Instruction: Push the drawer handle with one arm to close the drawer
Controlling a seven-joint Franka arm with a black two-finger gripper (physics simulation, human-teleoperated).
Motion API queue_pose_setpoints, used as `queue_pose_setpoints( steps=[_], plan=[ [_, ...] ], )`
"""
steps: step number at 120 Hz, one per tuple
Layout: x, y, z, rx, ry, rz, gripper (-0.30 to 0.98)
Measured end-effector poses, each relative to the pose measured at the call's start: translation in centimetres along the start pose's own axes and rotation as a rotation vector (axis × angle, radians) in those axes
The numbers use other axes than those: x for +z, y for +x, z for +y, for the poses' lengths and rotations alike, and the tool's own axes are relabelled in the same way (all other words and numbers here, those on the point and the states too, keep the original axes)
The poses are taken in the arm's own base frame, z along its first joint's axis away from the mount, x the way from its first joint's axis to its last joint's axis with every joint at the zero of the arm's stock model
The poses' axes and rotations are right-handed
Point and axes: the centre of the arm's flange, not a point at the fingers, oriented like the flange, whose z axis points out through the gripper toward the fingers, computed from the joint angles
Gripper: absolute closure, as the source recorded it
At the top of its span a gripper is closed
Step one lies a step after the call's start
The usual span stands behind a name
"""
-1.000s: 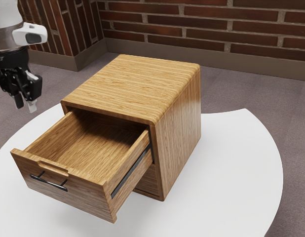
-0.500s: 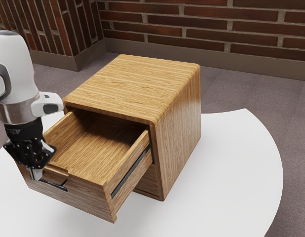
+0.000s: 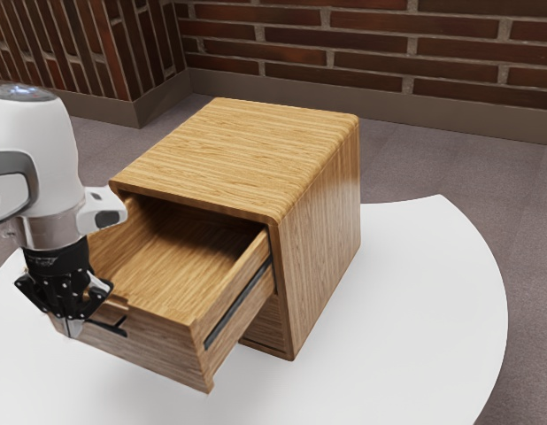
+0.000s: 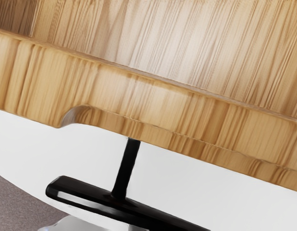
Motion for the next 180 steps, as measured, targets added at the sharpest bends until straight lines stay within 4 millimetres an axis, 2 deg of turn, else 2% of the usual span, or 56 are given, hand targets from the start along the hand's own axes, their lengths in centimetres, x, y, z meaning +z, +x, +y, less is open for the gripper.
queue_pose_setpoints(
  steps=[70,180],
  plan=[
    [-0.9,2.0,3.2,0.03,-0.009,0.178,0.79],
    [-1.4,9.1,6.5,0.109,0.035,0.331,0.79]
  ],
)
